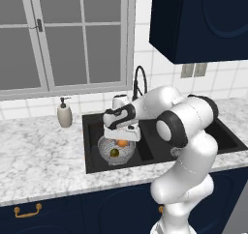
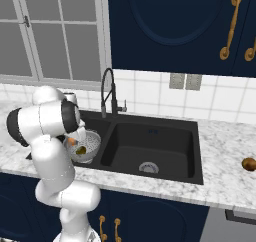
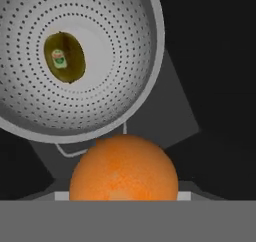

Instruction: Put the colander in the sink, put the pear, kiwi, tangerine in the colander, and turn on the sink faucet and pour water over the colander.

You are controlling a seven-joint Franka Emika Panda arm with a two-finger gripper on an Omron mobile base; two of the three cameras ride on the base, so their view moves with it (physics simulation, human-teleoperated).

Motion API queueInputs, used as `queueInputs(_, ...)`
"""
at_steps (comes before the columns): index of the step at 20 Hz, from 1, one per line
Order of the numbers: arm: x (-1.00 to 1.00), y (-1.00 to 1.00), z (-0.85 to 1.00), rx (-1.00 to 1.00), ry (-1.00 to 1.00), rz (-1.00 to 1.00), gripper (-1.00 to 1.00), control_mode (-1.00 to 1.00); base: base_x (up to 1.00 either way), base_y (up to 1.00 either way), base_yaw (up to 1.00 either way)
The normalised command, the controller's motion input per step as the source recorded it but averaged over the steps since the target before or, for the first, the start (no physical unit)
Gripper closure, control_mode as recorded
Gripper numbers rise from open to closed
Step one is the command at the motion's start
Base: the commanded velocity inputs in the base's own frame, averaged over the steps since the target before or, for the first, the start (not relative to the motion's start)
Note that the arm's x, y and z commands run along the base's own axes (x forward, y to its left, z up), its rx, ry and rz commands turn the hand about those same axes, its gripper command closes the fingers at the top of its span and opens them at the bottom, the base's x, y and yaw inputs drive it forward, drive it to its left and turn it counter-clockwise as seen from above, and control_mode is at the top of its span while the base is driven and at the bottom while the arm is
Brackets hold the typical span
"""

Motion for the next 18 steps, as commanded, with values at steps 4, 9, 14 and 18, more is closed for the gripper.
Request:
queueInputs(4, 0.50, -0.03, -0.48, -0.11, 0.02, 0.00, 1.00, -1.00, 0.00, 0.00, 0.00)
queueInputs(9, 0.48, 0.02, -0.48, -0.05, 0.01, 0.00, 1.00, -1.00, 0.00, 0.00, 0.00)
queueInputs(14, 0.49, 0.00, -0.39, 0.00, 0.01, 0.00, 1.00, -1.00, 0.00, 0.00, 0.00)
queueInputs(18, 0.19, 0.02, -0.36, 0.00, 0.00, 0.00, 1.00, -1.00, 0.00, 0.00, 0.00)
